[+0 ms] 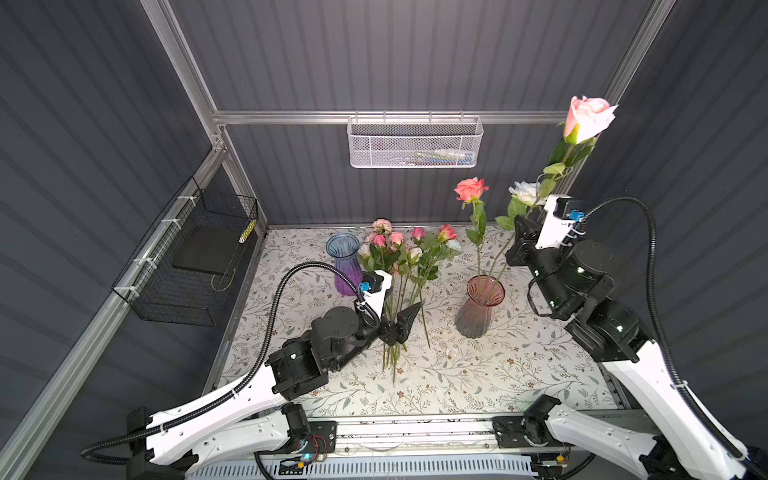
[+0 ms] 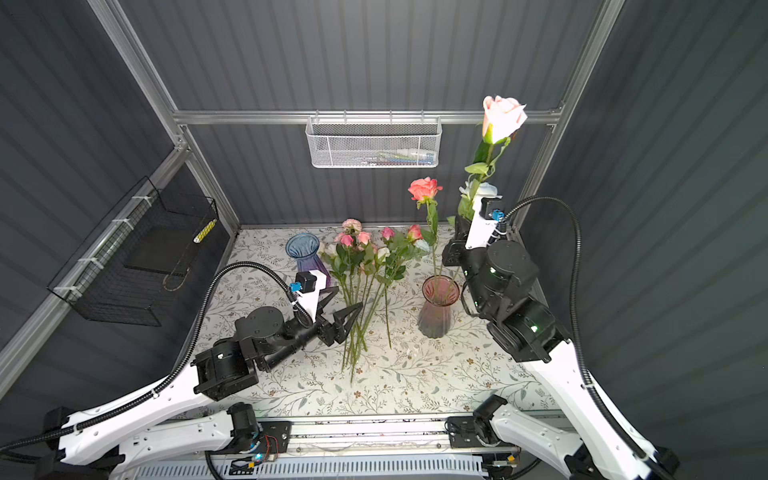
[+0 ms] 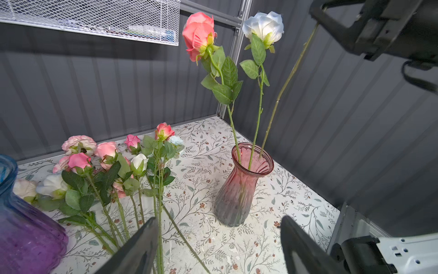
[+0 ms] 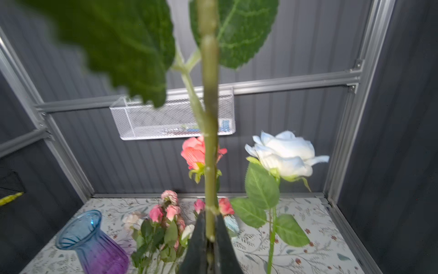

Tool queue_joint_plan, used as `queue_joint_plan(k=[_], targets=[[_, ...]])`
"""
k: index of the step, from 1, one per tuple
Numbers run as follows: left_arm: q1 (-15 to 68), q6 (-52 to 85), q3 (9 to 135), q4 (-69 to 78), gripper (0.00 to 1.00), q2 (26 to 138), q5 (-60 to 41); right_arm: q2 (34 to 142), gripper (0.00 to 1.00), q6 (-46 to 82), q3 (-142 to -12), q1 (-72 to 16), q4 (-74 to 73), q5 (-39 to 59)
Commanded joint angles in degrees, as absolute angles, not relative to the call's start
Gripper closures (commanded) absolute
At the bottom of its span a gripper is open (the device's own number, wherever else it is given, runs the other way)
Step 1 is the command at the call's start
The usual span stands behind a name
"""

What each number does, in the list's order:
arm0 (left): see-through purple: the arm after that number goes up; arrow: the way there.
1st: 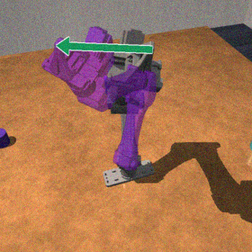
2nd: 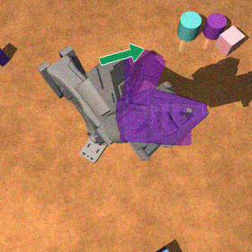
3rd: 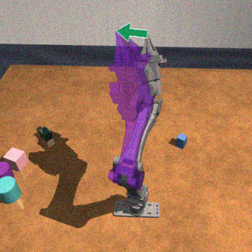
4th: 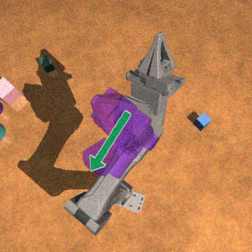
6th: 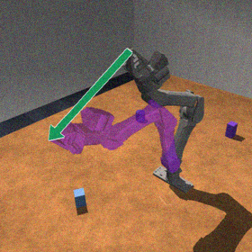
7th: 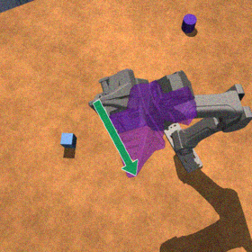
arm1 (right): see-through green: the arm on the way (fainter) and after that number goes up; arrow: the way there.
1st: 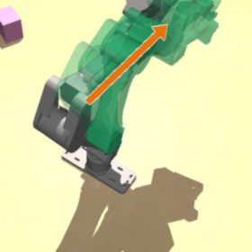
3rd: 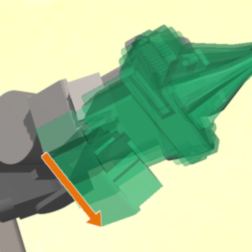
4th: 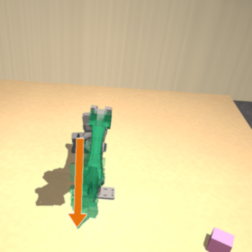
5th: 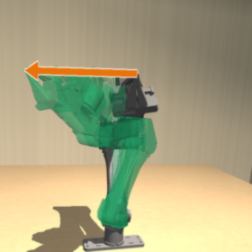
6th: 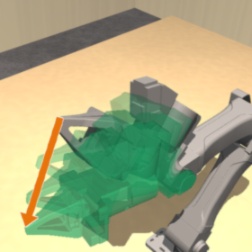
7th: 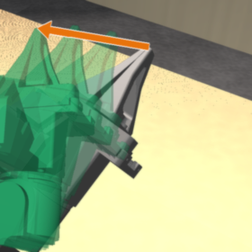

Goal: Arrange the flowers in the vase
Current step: 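Lift the light pink rose high with the right gripper while the left gripper releases, then lower the light pink rose stem into the pink vase with the right gripper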

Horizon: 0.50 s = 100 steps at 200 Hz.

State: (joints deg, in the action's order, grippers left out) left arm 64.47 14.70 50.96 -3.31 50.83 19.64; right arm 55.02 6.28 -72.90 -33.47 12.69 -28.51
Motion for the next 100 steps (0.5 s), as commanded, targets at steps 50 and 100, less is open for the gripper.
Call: queue_joint_plan(k=[50, 100], targets=[[64.86, 13.74, 50.49, -4.06, 0.19, 50.02, 21.24, 55.01, 0.98, 13.67, -62.94, -29.96, 10.84, -27.29], [64.86, 14.41, 50.15, -3.61, 0.16, 51.39, 21.37, 55.22, 0.77, 18.06, -58.22, -29.99, 16.36, -23.55]])
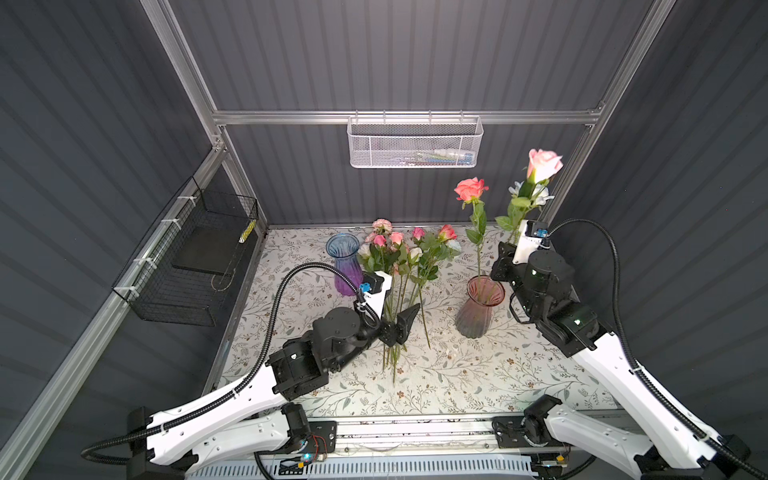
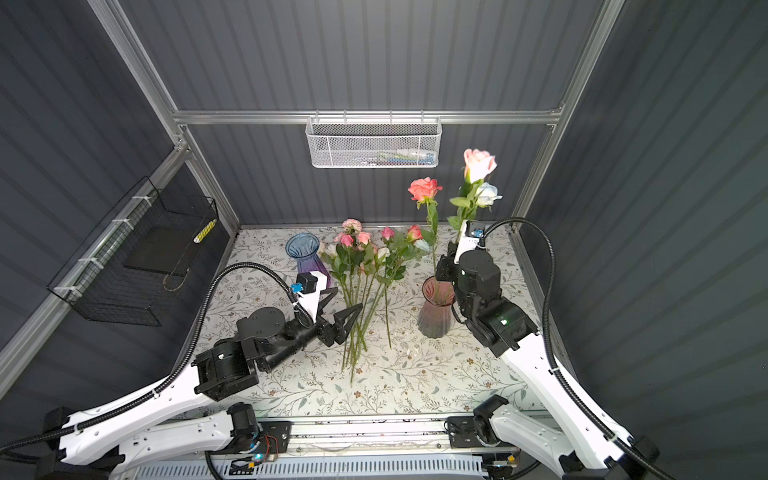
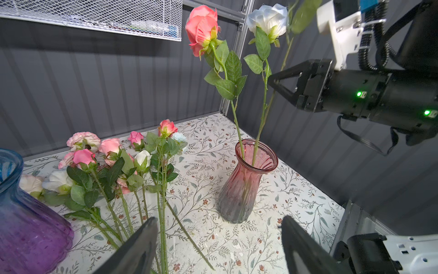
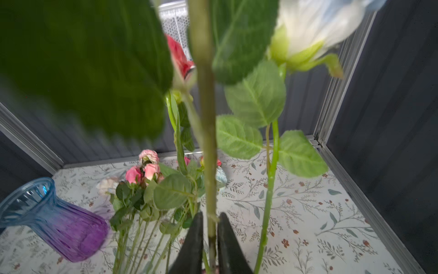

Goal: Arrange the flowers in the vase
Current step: 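Lower the light pink rose stem into the pink vase with the right gripper, then open the right gripper and draw it back while the left gripper moves to the bunch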

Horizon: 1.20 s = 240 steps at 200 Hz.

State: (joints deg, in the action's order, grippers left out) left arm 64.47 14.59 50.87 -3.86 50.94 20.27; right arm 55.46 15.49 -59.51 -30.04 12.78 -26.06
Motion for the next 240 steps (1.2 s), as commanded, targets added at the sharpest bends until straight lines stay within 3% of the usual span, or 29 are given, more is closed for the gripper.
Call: queue_joint_plan(k=[1, 88, 143, 163, 189, 240], targets=[[64.86, 14.41, 50.21, -3.6, 0.16, 51.45, 21.36, 55.3, 0.76, 18.08, -58.24, -30.02, 16.53, -23.51], [64.86, 14.66, 51.67, -3.07, 0.12, 56.41, 21.84, 49.0, 0.48, 21.72, -57.1, -31.24, 26.11, -21.53], [64.24, 17.49, 52.05, -2.69, 0.03, 63.97, 30.27, 42.87, 0.43, 23.09, -58.02, -31.48, 31.86, -18.75], [59.91, 22.67, 56.82, -10.15, 0.14, 70.71, 30.12, 39.74, 0.43, 23.75, -56.04, -31.54, 31.91, -18.93], [49.6, 31.54, 60.28, -14.29, 0.49, 79.89, 18.88, 36.27, 0.45, 24.96, -51.14, -31.49, 30.33, -21.61], [45.31, 24.14, 77.92, -25.45, 0.55, 101.35, 13.67, 33.18, 0.55, 30.62, -41.1, -31.25, 26.53, -21.66]])
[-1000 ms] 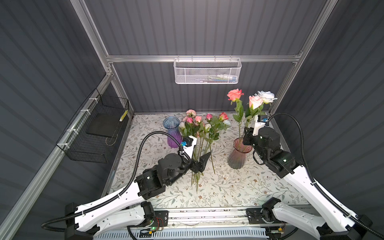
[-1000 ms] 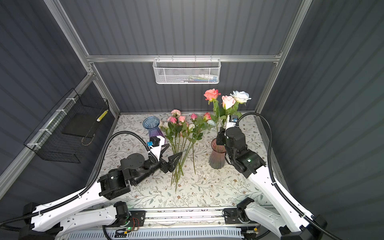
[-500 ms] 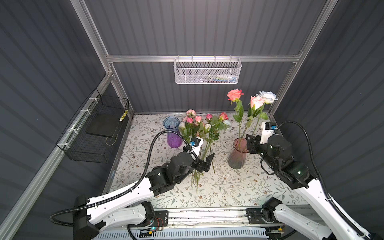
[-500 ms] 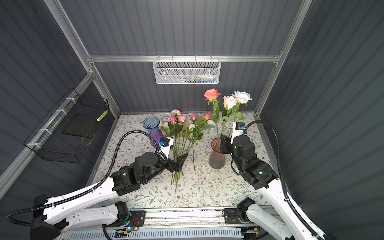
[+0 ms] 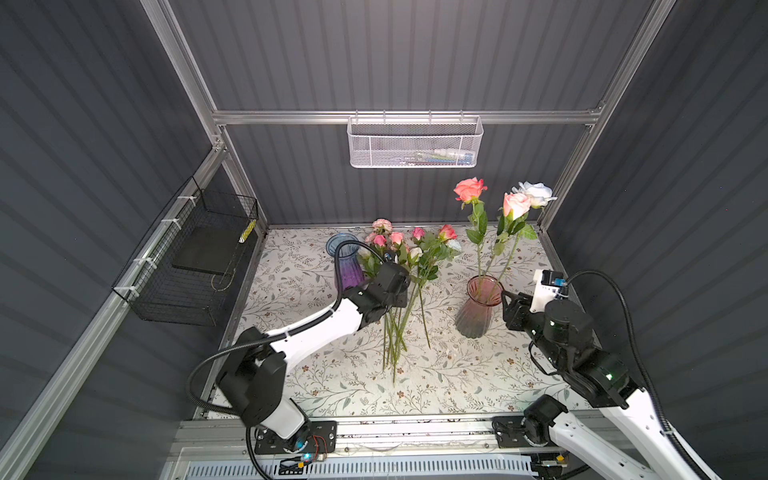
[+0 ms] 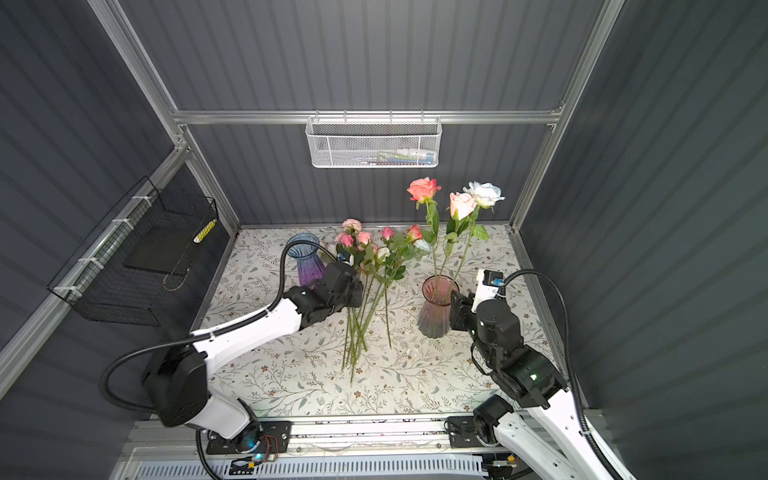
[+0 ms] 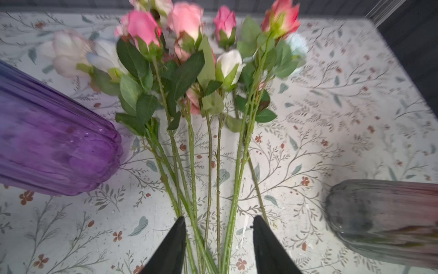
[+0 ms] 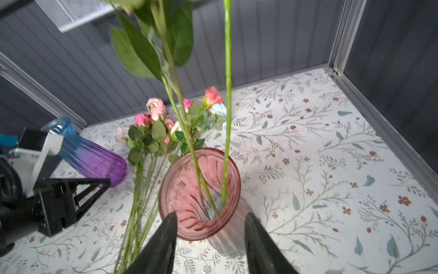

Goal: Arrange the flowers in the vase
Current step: 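Open the right gripper and draw it back while the left gripper moves to the bunch, then lower the left gripper onto the rose stems and close it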

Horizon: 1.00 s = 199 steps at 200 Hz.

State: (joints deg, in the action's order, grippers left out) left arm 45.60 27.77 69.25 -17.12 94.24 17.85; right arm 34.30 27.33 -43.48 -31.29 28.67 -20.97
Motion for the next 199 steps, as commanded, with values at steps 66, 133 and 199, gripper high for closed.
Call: queue_joint_plan(k=[66, 133, 199], targets=[[45.35, 15.8, 103.27, -40.1, 0.56, 122.46, 12.2, 31.09, 0.57, 32.96, -35.91, -30.7, 25.15, -22.22], [45.32, 14.81, 110.48, -45.09, 0.67, 130.29, 15.38, 31.28, 0.57, 31.7, -34.96, -30.03, 24.12, -21.84], [45.28, 15.54, 110.82, -46.23, 0.84, 132.53, 16.11, 31.07, 0.55, 31.64, -34.72, -29.57, 24.22, -21.55]])
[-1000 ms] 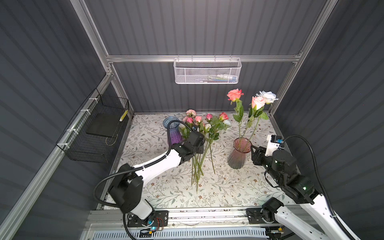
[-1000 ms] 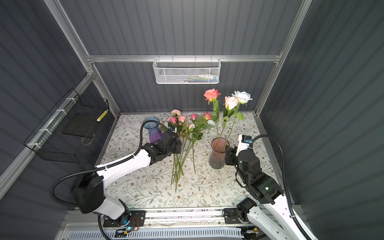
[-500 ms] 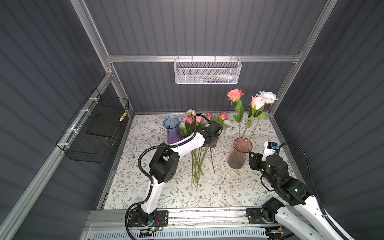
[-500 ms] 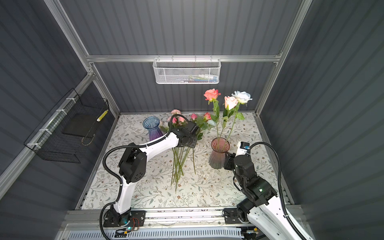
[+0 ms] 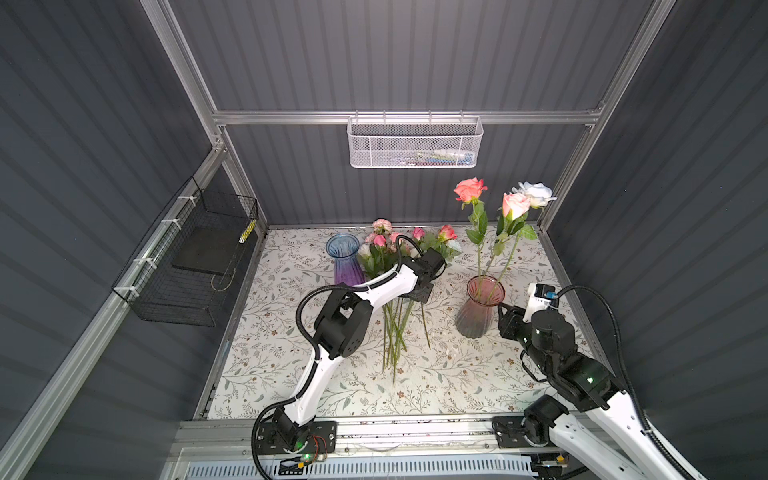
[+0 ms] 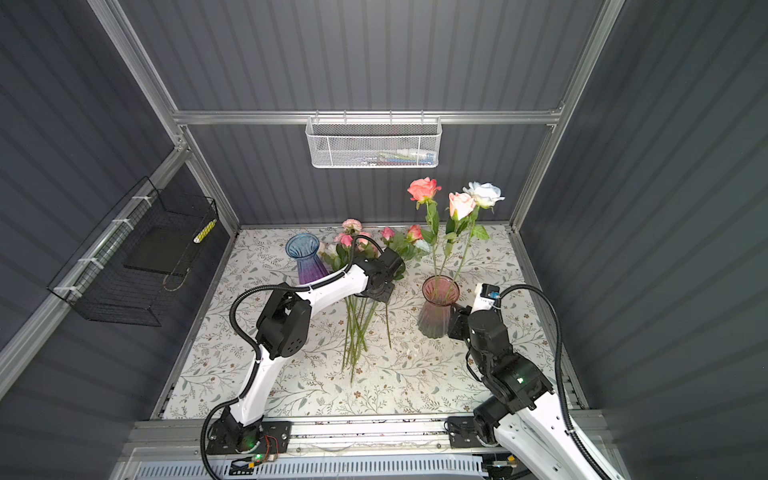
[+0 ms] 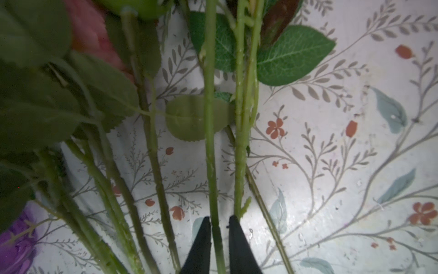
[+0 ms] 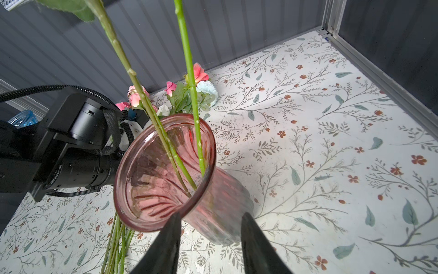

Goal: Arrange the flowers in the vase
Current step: 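Lower the left gripper onto the rose stems and close it, then lift a pink rose out of the bunch with the left gripper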

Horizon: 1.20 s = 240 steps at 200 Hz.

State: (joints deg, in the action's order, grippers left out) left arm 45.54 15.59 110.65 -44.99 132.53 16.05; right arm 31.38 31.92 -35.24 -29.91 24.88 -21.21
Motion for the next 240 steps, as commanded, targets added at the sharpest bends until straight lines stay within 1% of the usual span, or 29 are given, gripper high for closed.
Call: queue_joint_plan(k=[1, 23, 43, 63, 93, 123, 143, 169, 193, 201, 210, 219, 230, 240], targets=[[45.32, 15.55, 110.69, -46.14, 0.84, 132.49, 16.05, 31.05, 0.55, 31.64, -34.76, -29.51, 24.19, -21.54], [45.35, 15.56, 109.7, -45.6, 0.85, 131.59, 15.22, 31.2, 0.54, 31.76, -35.12, -29.5, 24.23, -21.45], [45.31, 15.63, 109.25, -45.27, 0.95, 130.4, 14.3, 31.11, 0.54, 31.8, -35.66, -29.49, 24.76, -21.36], [45.35, 16.55, 108.75, -44.69, 0.99, 127.53, 12.62, 30.98, 0.54, 31.81, -36.32, -29.51, 25.28, -21.13], [45.35, 18.08, 105.12, -39.26, 1.0, 119.76, 10.1, 30.64, 0.53, 31.65, -36.85, -29.45, 25.37, -21.41], [45.34, 19.82, 100.88, -34.1, 1.0, 112.57, 10.08, 30.67, 0.53, 31.55, -37.35, -29.44, 25.22, -21.18], [45.35, 20.8, 95.32, -26.97, 1.0, 106.73, 9.95, 30.63, 0.51, 31.31, -37.81, -29.45, 24.97, -20.28], [45.27, 22.12, 86.06, -15.72, 1.0, 98.79, 10.53, 30.61, 0.47, 29.9, -38.37, -29.5, 23.53, -16.51], [45.34, 22.53, 75.83, -5.83, 1.0, 91.76, 8.65, 29.44, 0.42, 29.53, -37.99, -29.48, 20.59, -13.32], [45.35, 22.36, 73.18, -3.12, 1.0, 89.5, 7.16, 29.01, 0.37, 29.87, -37.63, -29.39, 19.26, -12.37], [45.34, 21.98, 70.4, -0.73, 1.0, 87.18, 5.47, 28.59, 0.3, 30.19, -37.29, -29.38, 17.73, -10.94], [45.35, 21.37, 67.98, 1.25, 1.0, 84.94, 2.52, 28.45, 0.26, 29.73, -37.35, -29.4, 15.88, -7.97], [45.51, 21.5, 65.23, 3.25, 1.0, 82.24, 0.42, 28.88, 0.25, 29.64, -38.13, -29.4, 14.22, -3.69], [45.55, 21.49, 62.8, 4.9, 1.0, 79.76, -1.79, 30.08, 0.26, 29.22, -39.47, -29.36, 13.33, 0.88]])
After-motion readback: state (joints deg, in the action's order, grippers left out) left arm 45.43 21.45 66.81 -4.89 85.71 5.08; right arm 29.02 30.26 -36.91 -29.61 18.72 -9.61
